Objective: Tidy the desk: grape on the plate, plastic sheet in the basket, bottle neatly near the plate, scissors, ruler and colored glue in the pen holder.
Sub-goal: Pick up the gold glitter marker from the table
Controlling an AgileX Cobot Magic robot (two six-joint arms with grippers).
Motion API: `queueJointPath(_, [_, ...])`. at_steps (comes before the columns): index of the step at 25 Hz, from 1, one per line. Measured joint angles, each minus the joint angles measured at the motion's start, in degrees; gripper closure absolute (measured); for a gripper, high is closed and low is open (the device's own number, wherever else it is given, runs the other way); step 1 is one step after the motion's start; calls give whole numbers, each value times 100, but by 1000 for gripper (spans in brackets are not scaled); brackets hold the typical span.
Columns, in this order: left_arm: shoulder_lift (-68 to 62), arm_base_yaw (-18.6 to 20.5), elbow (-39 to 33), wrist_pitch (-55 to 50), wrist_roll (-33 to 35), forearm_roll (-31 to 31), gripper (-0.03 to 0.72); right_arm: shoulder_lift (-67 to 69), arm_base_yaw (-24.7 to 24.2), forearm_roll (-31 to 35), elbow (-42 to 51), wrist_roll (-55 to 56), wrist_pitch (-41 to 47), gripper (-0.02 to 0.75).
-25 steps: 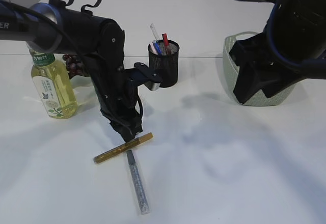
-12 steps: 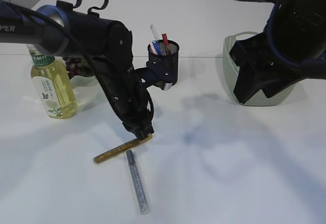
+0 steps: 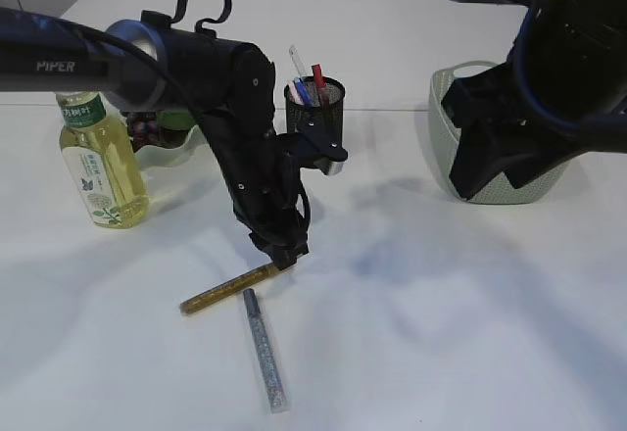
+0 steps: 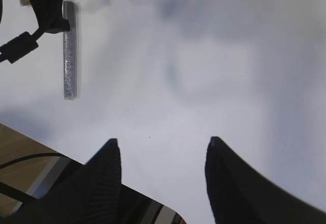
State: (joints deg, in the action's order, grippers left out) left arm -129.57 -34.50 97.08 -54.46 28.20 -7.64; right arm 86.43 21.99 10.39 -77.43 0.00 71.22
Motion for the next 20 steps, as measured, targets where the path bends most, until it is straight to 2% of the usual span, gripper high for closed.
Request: queueJointPath(20, [-214,0,22,-164,0,0,453,0,0,-10,0,0,0,315])
